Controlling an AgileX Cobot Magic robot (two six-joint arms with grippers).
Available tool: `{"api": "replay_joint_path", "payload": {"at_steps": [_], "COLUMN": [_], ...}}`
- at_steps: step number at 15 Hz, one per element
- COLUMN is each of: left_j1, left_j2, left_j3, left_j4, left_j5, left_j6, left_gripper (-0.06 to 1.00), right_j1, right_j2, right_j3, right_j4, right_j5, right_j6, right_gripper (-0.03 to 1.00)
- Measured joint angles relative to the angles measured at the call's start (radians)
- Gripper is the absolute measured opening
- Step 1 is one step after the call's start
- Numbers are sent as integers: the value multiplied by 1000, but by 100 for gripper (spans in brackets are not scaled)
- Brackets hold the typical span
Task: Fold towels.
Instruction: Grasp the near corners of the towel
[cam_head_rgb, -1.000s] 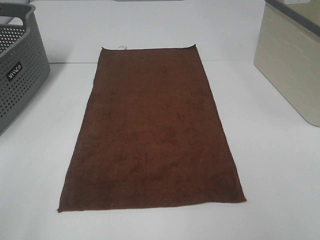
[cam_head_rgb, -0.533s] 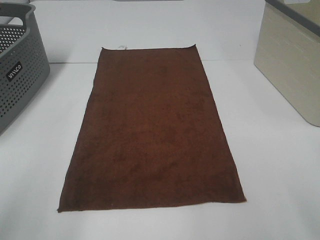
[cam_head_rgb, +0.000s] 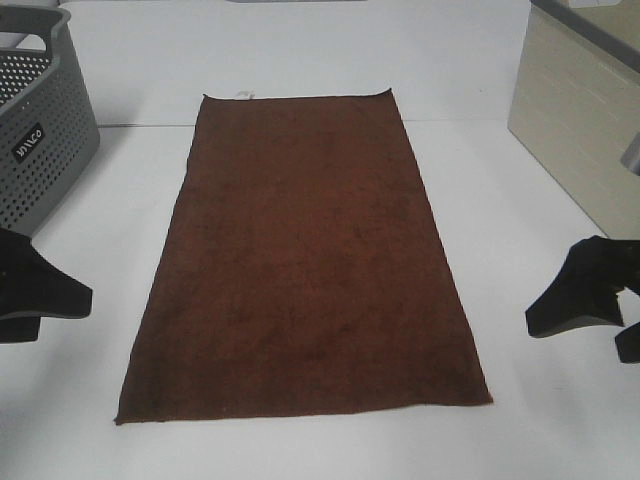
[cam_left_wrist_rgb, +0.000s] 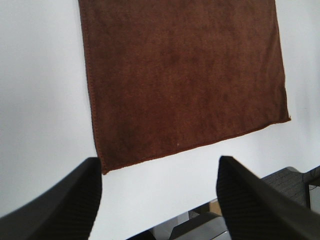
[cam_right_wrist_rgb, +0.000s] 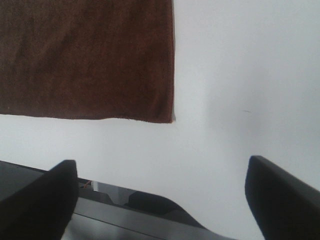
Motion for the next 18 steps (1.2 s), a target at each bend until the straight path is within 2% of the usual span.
{"api": "replay_joint_path", "payload": {"at_steps": [2,3,4,9,14,18], "left_j1": [0,0,0,0,-13,-55], "left_j2": [121,199,248,474,581,626], "left_j3": [0,0,0,0,-1,-27], "left_j4": [-85,-157,-205,-442,-601,-644], "left_j5": [-31,-53,-61,-65,-1,39], "left_j6": [108,193,245,528,702,751], "left_gripper": [63,63,63,63,63,60], "right_j1": [0,0,0,0,0,20], "right_j2": [109,184,224,396,540,608], "right_j3": [0,-10,-23,-53,-55,-66], "right_j4": [104,177,226,382,544,614], "right_j5": [-55,-69,-75,-110,-114,-90], "right_j6": [-110,-204,-251,-426,-600,-651], "right_gripper": [85,85,84,79,78,76]}}
